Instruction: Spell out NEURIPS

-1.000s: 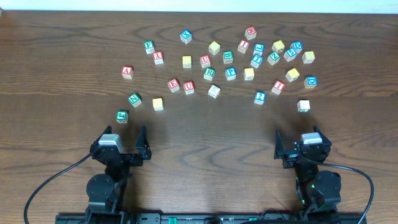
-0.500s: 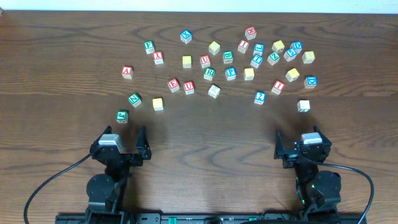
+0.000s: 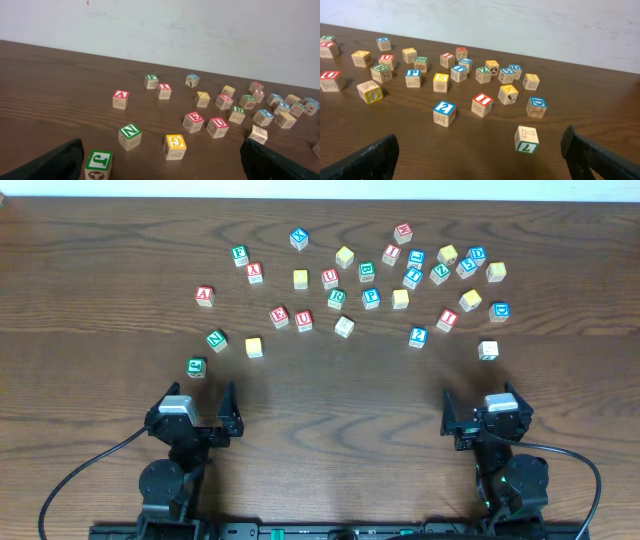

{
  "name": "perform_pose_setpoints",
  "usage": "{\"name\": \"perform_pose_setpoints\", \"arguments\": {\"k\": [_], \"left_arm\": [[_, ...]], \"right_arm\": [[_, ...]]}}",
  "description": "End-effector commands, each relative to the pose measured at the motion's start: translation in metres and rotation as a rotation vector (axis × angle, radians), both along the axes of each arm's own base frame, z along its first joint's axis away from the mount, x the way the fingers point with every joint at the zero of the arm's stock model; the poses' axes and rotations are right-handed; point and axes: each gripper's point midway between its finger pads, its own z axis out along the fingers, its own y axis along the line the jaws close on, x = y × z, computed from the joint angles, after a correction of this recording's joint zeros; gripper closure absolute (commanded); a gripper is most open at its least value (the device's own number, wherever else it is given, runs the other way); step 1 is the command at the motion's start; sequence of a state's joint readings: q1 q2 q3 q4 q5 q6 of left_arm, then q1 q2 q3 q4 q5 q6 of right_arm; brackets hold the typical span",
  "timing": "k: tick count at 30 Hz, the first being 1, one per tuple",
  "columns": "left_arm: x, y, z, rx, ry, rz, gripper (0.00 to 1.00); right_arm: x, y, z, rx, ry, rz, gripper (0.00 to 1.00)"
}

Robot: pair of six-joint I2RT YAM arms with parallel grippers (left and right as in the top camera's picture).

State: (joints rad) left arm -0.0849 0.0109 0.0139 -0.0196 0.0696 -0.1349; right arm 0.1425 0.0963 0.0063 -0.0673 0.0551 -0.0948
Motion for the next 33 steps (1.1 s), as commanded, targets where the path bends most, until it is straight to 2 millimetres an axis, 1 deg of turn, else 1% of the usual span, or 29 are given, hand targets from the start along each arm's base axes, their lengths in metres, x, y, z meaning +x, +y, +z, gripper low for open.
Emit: {"name": "perform_pose_setpoints", "arguments": {"k": [1, 5, 8, 10, 13, 16, 20, 26, 31, 33], "left_arm": [[-0.003, -0.006, 0.000, -0.009, 0.017, -0.035, 0.02], [-0.004, -0.003, 0.024, 0.012, -0.018, -0.021, 0.02], [-0.002, -0.002, 0.038, 0.046, -0.011, -0.022, 0.02], [0.001, -0.002, 0.046, 0.048, 0.012, -0.019, 0.02], [0.014, -0.003, 0.059, 0.053, 0.076, -0.021, 0.02], [0.036, -0.005, 0.074, 0.058, 0.148, -0.022, 0.02], [0.072, -0.008, 0.092, 0.064, 0.255, -0.025, 0.02], [0.120, -0.011, 0.110, 0.071, 0.413, -0.024, 0.02], [0.145, 0.005, 0.121, -0.061, 0.513, 0.079, 0.02], [0.153, 0.012, 0.127, -0.073, 0.520, 0.100, 0.02]], "right_arm": [[0.000, -0.001, 0.000, 0.004, 0.001, -0.003, 0.01], [0.000, -0.001, 0.000, 0.004, 0.001, -0.003, 0.01], [0.000, -0.001, 0.000, 0.004, 0.001, -0.003, 0.01], [0.000, -0.001, 0.000, 0.004, 0.001, -0.003, 0.01], [0.000, -0.001, 0.000, 0.004, 0.001, -0.003, 0.01], [0.000, -0.001, 0.000, 0.004, 0.001, -0.003, 0.01], [0.000, -0.001, 0.000, 0.004, 0.001, -0.003, 0.01], [0.000, -0.001, 0.000, 0.004, 0.001, -0.003, 0.01], [0.000, -0.001, 0.000, 0.004, 0.001, -0.003, 0.01], [0.000, -0.001, 0.000, 0.004, 0.001, -0.003, 0.01]]}}
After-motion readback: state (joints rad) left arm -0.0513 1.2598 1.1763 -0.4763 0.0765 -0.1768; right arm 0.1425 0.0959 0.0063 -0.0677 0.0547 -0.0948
